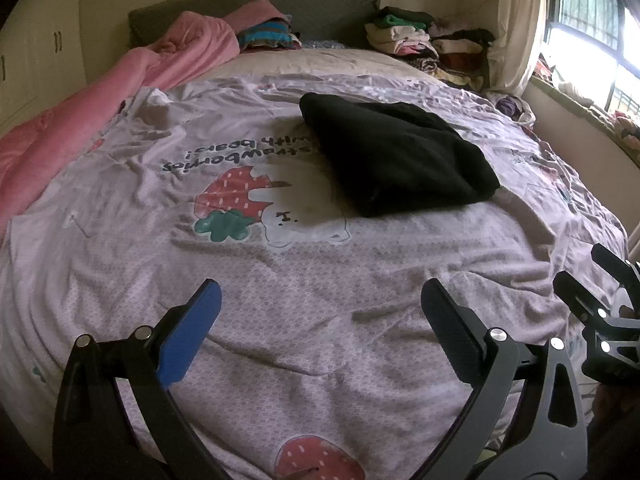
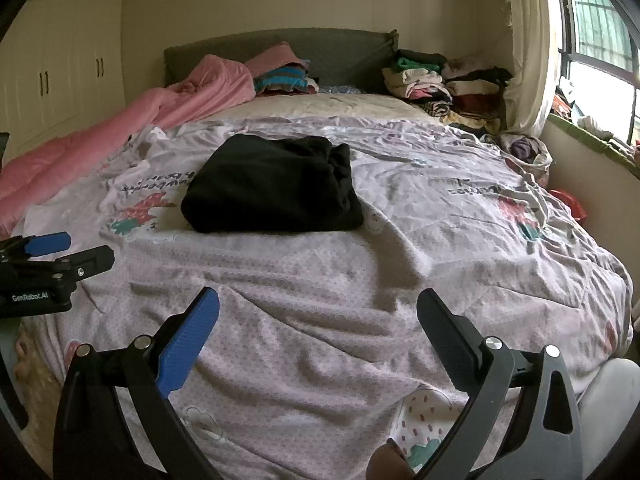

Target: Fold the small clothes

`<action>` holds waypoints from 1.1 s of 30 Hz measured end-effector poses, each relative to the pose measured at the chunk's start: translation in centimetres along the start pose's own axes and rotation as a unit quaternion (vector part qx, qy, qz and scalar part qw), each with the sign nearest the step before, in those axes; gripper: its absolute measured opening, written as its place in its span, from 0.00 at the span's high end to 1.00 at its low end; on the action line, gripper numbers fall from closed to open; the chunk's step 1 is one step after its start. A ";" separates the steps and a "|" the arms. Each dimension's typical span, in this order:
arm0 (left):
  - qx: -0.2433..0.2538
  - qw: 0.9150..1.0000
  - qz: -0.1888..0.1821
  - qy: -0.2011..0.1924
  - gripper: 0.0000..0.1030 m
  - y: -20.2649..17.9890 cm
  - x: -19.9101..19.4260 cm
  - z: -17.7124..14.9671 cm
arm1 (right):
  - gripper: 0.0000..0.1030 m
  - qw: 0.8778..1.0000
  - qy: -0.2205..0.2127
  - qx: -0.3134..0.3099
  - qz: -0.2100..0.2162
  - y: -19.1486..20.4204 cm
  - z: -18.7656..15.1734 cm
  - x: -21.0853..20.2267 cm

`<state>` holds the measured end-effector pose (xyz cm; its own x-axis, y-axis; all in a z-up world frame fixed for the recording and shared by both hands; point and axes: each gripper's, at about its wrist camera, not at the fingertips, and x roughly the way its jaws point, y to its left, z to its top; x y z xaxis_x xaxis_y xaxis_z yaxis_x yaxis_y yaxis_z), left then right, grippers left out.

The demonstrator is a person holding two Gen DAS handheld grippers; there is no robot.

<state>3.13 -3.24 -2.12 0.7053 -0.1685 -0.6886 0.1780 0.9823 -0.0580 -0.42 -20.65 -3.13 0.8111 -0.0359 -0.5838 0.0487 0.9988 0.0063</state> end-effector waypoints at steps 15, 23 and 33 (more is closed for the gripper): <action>0.002 1.000 -0.001 0.003 0.09 0.0 0.2 0.0 | 0.04 1.000 0.002 -0.002 -0.006 -0.1 0.0 0.2; -0.010 0.999 -0.011 0.029 0.09 0.3 0.9 -0.2 | 0.04 0.998 -0.012 0.033 -0.049 -2.1 -0.3 -0.3; -0.141 0.985 0.094 0.031 0.09 16.4 0.6 2.9 | 0.04 0.937 0.017 0.197 -0.288 -21.5 -4.7 -3.0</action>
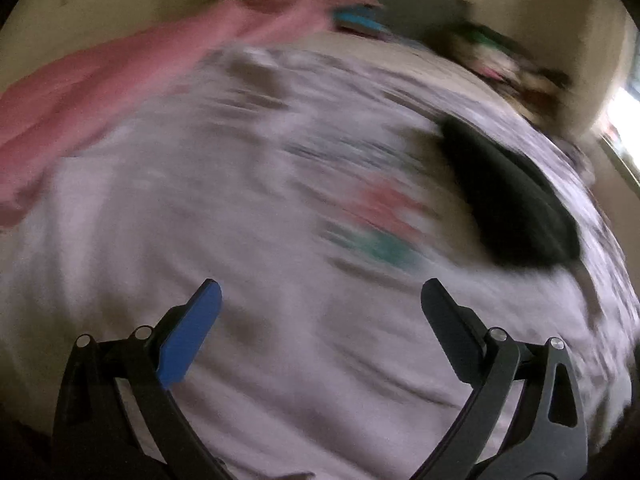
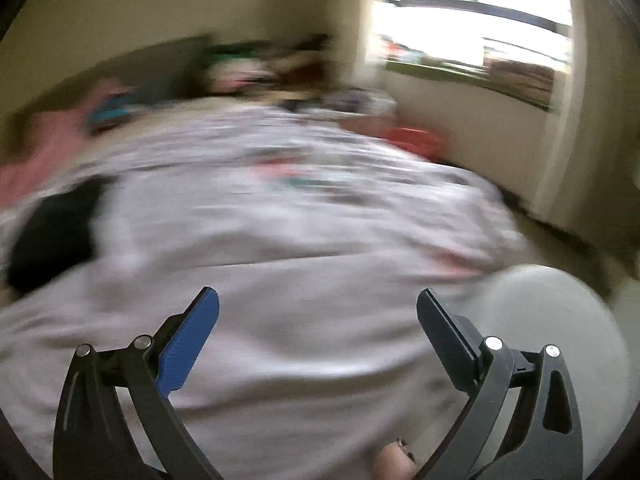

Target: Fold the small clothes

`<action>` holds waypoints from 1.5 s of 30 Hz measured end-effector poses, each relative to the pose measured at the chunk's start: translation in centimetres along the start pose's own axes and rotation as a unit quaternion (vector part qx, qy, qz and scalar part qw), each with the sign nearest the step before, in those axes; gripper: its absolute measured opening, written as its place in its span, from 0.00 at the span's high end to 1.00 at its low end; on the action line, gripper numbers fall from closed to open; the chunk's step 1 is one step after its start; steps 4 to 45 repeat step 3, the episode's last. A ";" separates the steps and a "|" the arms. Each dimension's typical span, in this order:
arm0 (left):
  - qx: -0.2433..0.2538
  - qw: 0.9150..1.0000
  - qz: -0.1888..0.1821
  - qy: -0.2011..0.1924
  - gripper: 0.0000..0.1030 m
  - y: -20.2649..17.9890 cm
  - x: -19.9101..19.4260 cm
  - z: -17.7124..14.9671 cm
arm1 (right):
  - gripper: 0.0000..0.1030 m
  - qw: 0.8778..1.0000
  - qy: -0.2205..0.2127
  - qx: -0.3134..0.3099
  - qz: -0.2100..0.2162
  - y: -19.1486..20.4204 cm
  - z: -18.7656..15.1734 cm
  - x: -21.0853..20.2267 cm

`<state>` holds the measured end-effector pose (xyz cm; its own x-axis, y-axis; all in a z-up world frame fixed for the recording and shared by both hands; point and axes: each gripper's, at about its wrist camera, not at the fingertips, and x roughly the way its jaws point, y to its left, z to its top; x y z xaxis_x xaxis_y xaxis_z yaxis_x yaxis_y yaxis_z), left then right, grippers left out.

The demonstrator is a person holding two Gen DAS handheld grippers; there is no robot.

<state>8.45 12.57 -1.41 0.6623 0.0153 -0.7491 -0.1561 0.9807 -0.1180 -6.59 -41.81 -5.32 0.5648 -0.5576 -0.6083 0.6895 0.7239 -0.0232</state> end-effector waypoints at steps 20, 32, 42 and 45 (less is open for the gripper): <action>-0.021 0.995 0.091 -0.018 0.09 7.3 1.1 2.9 | 0.04 0.992 0.041 0.031 -0.113 -8.4 0.3 4.3; -0.021 0.995 0.091 -0.018 0.09 7.3 1.1 2.9 | 0.04 0.992 0.041 0.031 -0.113 -8.4 0.3 4.3; -0.021 0.995 0.091 -0.018 0.09 7.3 1.1 2.9 | 0.04 0.992 0.041 0.031 -0.113 -8.4 0.3 4.3; -0.021 0.995 0.091 -0.018 0.09 7.3 1.1 2.9 | 0.04 0.992 0.041 0.031 -0.113 -8.4 0.3 4.3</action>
